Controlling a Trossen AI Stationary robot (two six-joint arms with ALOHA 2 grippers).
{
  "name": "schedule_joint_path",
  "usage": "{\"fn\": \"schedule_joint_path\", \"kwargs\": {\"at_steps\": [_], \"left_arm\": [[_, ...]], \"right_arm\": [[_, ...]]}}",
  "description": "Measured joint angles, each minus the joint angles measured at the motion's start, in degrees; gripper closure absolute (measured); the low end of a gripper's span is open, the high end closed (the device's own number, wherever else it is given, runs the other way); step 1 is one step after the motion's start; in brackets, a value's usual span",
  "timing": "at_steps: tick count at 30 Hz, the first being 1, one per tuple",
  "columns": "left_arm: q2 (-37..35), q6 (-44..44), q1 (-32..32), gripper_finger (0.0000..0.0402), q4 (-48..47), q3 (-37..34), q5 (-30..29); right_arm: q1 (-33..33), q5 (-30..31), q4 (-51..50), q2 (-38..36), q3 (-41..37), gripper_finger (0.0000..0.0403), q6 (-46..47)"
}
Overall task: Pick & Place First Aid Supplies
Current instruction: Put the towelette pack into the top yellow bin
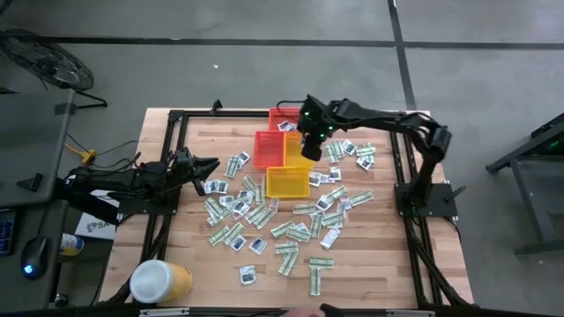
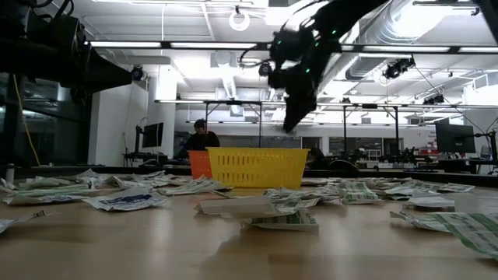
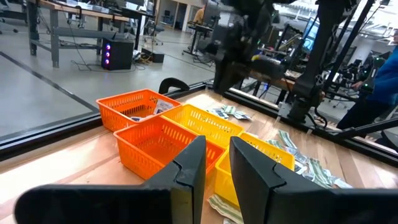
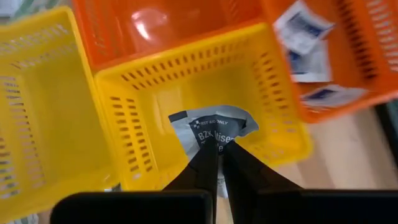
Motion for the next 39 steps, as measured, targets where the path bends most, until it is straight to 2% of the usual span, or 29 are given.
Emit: {"fn": "schedule_joint_path", "kwargs": {"at_steps": [7, 17, 28, 31, 39], "left_arm": [[0.0, 0.0, 0.01, 0.0328, 0.0, 0.01, 0.01], [-0.02, 0.0, -0.01, 0.0328, 0.0, -0.01, -0.01], [-0.01, 0.0, 0.0, 0.0328, 0.0, -0.01, 0.0], [0.0, 0.0, 0.01, 0.0328, 0.0, -0.01, 0.01], [-0.02, 0.0, -0.01, 0.0328, 0.0, -0.01, -0.01]], "right_arm": [[0.22, -3.56, 0.02, 6.0, 1.25, 0.0381, 1.75], [0.09, -3.59, 0.32, 6.39, 1.31, 0.037, 2.89], [-0.56, -4.11, -0.44, 6.03, 1.31, 0.0299, 7.24], [-1.39, -2.91, -2.77, 4.32, 1.31, 0.0285, 8.07], [-5.75, 6.35, -15.8, 0.09, 1.31, 0.0277, 11.78]]}}
